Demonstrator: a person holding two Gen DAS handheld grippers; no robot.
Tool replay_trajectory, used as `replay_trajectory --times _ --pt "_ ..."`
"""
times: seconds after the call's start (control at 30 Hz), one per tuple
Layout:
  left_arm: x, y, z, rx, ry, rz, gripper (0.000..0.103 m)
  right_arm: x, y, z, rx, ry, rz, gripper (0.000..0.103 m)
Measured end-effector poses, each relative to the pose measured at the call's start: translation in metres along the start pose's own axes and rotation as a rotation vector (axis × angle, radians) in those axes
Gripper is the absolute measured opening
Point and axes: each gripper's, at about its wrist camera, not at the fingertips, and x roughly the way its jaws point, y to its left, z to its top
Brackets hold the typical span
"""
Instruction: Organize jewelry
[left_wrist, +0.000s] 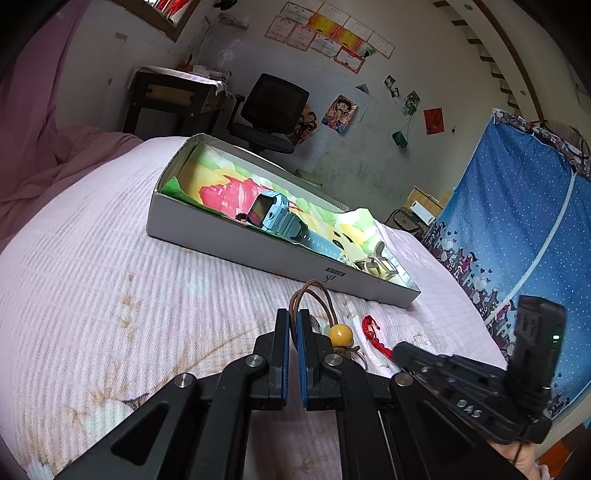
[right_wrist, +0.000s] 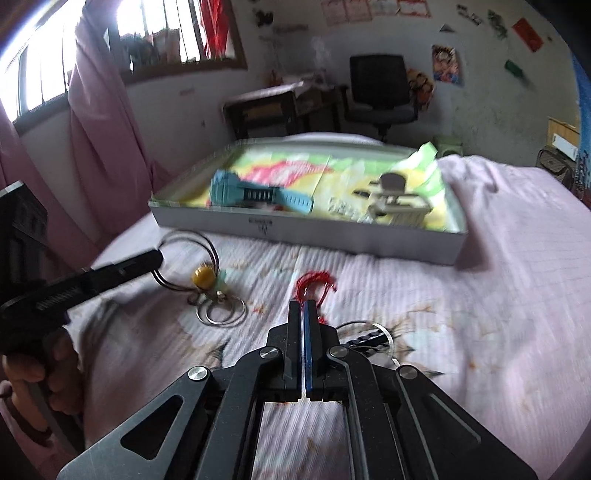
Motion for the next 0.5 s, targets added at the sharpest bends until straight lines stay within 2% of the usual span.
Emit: replay_trajectory --times 0.13,0.2,0.27,0.33,0.5 --pt "0.001 0.001 0.0 -0.004 0.003 -0.005 0.004 0.015 0.002 -0.001 -0.009 0.056 -0.014 0.002" --pt "0.001 0.001 0.0 -0.007 0.005 -0.006 0.004 0.018 0.002 -0.001 -0.008 0.07 -0.02 0.008" --pt "0.001 0.002 0.0 -0.009 0.006 -0.008 0.004 0.019 0.003 -0.001 -0.014 0.071 -0.025 0.023" --pt "0.001 0.002 0.0 -0.01 0.007 -0.008 0.005 0.017 0.004 -0.001 -0.019 0.065 -0.032 0.032" --pt "0.001 0.002 0.0 -0.009 0.005 -0.007 0.004 0.02 0.004 0.001 -0.03 0.077 -0.045 0.032"
